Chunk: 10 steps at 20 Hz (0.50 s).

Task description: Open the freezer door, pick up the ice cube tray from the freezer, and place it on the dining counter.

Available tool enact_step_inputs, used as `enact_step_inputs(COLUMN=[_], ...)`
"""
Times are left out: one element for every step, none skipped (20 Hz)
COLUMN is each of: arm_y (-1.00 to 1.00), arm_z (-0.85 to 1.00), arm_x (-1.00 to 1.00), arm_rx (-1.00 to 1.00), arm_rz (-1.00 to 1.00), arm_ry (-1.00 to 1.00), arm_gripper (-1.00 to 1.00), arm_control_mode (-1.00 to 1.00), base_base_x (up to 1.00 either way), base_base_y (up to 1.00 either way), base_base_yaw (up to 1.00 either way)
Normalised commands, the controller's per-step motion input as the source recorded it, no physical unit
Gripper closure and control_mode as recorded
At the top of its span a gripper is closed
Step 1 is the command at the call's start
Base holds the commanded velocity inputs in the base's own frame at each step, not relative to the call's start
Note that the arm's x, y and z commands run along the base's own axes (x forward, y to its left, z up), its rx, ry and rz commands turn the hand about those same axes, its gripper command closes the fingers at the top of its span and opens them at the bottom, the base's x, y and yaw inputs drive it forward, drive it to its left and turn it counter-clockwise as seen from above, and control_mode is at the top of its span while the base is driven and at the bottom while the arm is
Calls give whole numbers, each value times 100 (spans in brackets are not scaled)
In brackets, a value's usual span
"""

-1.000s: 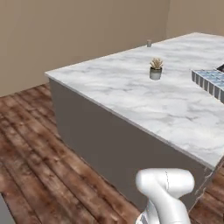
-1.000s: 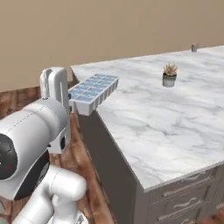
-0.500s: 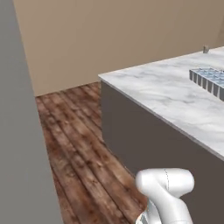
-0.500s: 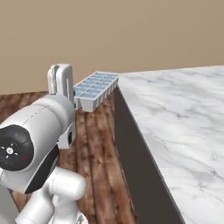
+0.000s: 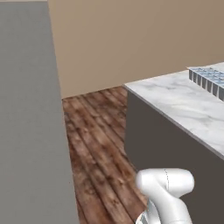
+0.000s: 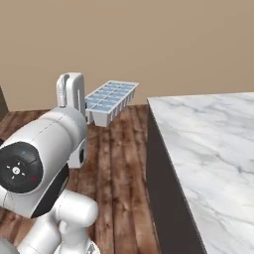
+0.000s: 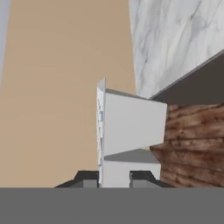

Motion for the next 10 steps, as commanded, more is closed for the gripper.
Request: enact_step_inputs(arm_y=[0,0,0,0,0,0,0,0,0,0], arm_z=[0,0,0,0,0,0,0,0,0,0], arm_x=[0,0,0,0,0,0,0,0,0,0], arm_rx=[0,0,0,0,0,0,0,0,0,0], arm_rz=[0,0,0,0,0,0,0,0,0,0], arm_ry=[0,0,0,0,0,0,0,0,0,0], arm_gripper=[100,100,100,100,100,100,100,100,100,100], arm_control_mode=[100,100,100,100,100,100,100,100,100,100], base_base_x=[100,100,100,100,100,100,100,100,100,98], base_base_y=[0,0,-1,-8,-14,-16,-19,-20,-25,-28], base_base_yaw=[15,13,13,12,11,9,8,5,0,0])
